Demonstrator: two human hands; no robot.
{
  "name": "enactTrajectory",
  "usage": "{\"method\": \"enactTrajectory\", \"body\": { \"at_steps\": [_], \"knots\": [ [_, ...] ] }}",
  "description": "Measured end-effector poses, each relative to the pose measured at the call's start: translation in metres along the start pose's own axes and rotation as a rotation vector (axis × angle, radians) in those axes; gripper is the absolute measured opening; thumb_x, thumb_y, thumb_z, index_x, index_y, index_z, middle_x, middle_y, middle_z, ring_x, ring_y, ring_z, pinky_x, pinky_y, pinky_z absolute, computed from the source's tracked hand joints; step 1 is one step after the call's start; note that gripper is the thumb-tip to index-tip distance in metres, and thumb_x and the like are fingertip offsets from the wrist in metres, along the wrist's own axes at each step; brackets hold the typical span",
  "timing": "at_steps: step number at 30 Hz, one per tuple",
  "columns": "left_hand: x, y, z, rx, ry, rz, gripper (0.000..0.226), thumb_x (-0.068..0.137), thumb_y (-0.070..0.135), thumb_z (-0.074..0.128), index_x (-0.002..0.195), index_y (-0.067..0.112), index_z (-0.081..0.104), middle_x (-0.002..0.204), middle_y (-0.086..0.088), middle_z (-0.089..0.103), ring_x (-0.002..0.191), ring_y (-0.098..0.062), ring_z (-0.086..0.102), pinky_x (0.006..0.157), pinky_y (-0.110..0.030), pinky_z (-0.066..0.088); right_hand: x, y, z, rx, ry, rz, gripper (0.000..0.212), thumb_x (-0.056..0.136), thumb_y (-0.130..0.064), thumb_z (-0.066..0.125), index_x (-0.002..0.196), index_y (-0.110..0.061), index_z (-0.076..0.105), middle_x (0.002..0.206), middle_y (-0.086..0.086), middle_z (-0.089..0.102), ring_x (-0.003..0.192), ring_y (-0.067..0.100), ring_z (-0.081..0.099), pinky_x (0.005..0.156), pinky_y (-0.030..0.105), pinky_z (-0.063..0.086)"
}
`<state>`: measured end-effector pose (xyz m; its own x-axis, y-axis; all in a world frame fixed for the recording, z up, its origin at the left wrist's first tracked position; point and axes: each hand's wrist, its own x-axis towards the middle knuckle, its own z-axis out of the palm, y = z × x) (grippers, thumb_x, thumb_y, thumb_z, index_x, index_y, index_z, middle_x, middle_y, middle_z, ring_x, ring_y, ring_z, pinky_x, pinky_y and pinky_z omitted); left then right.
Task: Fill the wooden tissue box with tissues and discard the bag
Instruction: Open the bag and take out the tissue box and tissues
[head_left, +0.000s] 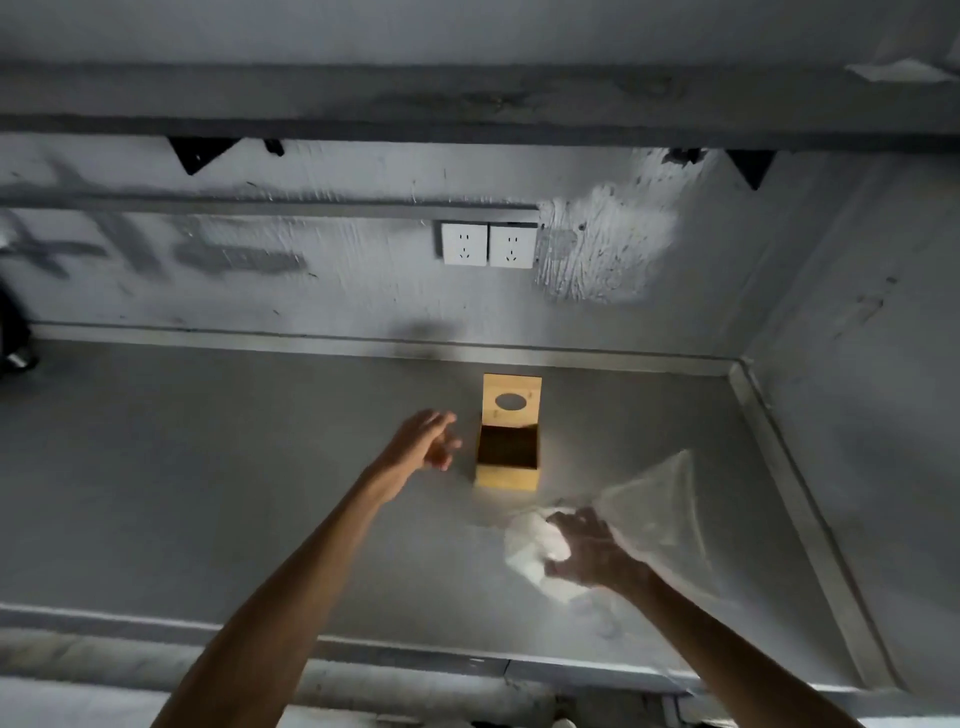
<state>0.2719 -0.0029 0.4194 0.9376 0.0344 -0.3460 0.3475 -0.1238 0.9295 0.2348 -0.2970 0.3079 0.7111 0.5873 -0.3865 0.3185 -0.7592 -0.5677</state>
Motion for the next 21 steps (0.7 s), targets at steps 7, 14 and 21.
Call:
{"method": "enactTrajectory", "body": {
  "at_steps": [7,14,21],
  "knots": [
    [-0.040,-0.068,0.037,-0.143,-0.369,-0.154,0.068,0.082,0.071,0.039,0.135,0.029,0.048,0.139,-0.003,0.052,0.127,-0.021,0.050,0.111,-0.046,0.037,-0.068,-0.063,-0.071,1.292,-0.226,0.193,0.052,0.072,-0.016,0.069,0.120,-0.008,0.051,0.111,0.016,0.062,0.100,0.029,0.064,0.079,0.035,0.055],
    [-0.065,-0.014,0.080,-0.396,-0.465,-0.056,0.100,0.061,0.090,0.044,0.137,0.025,0.050,0.138,-0.009,0.056,0.129,-0.028,0.052,0.101,-0.051,0.047,-0.082,-0.071,-0.071,1.758,0.029,0.139,0.026,0.067,-0.014,0.069,0.090,-0.001,0.073,0.087,0.019,0.069,0.080,0.031,0.069,0.068,0.034,0.057],
    [-0.057,-0.016,0.067,-0.319,-0.527,-0.039,0.084,0.077,0.079,0.044,0.142,0.026,0.044,0.145,-0.004,0.051,0.136,-0.023,0.046,0.109,-0.052,0.037,-0.080,-0.080,-0.059,1.576,0.140,0.082,0.049,0.091,-0.025,0.060,0.134,-0.005,0.046,0.123,0.021,0.061,0.112,0.037,0.059,0.089,0.046,0.051]
  ]
}}
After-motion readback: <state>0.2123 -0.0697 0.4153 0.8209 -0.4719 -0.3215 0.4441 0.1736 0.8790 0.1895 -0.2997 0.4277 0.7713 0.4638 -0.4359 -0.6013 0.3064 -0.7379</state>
